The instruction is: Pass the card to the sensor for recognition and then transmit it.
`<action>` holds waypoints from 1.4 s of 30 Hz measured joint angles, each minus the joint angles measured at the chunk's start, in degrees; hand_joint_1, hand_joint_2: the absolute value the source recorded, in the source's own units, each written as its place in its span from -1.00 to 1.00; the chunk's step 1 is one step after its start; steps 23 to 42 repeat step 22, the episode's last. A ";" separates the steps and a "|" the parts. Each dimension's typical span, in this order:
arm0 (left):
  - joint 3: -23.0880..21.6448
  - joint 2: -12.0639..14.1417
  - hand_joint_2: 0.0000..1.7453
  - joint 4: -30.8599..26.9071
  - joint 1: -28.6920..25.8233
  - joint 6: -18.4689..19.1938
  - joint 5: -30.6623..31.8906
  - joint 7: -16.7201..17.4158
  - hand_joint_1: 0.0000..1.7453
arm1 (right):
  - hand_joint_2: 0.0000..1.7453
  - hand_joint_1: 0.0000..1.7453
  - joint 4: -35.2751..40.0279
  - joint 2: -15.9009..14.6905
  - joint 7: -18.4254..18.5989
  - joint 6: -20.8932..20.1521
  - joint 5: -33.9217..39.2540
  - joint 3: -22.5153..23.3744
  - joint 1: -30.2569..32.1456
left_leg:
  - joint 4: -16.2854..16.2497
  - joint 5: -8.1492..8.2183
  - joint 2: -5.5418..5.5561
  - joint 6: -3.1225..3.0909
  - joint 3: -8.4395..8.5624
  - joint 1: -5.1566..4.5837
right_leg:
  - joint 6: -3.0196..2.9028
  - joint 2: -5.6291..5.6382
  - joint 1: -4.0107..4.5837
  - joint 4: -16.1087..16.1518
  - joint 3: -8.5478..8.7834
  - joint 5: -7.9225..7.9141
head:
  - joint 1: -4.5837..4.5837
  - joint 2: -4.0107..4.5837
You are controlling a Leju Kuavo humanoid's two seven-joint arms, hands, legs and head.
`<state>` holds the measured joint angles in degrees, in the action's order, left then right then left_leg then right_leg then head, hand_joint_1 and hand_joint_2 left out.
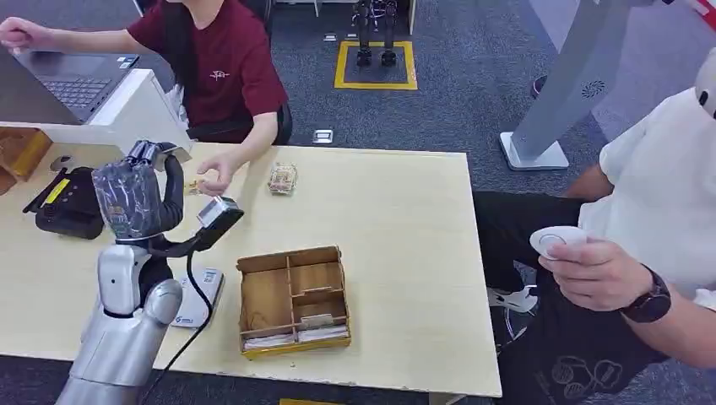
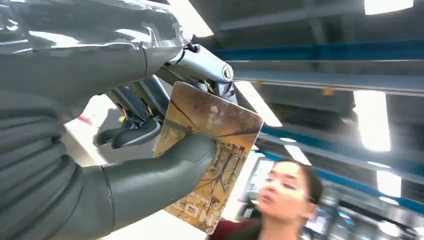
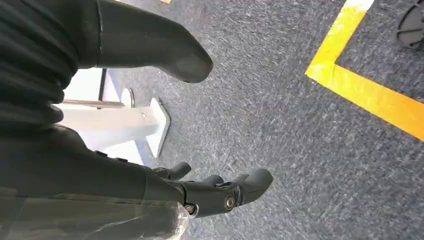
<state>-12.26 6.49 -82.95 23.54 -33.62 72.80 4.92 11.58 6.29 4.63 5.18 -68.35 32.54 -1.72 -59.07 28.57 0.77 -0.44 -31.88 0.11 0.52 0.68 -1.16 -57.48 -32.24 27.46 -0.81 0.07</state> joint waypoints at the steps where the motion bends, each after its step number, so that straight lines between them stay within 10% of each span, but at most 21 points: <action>1: 0.31 -0.13 1.00 1.09 0.74 -0.15 0.04 0.22 1.00 | 1.00 -1.00 0.00 0.04 0.00 0.00 -0.04 0.00 0.01 | 0.00 0.00 0.00 0.00 0.01 0.00 | 0.00 0.00 0.00 0.00 -0.01 0.00 | -0.04 0.00; 14: 1.86 -1.40 1.00 11.98 4.98 -0.39 0.94 0.77 1.00 | 1.00 -1.00 -0.02 0.15 0.11 0.02 -0.59 0.00 -0.23 | 0.00 -0.04 0.01 0.01 -0.08 0.00 | 0.01 0.00 0.00 0.00 -0.05 0.00 | 0.00 0.00; 42: 1.93 -1.55 1.00 13.47 5.33 -0.26 0.52 0.77 1.00 | 1.00 -1.00 -0.02 0.15 0.11 0.00 -0.72 0.00 -0.22 | 0.00 -0.04 0.01 0.01 -0.07 0.01 | 0.01 0.00 0.00 0.00 -0.05 0.00 | 0.00 0.00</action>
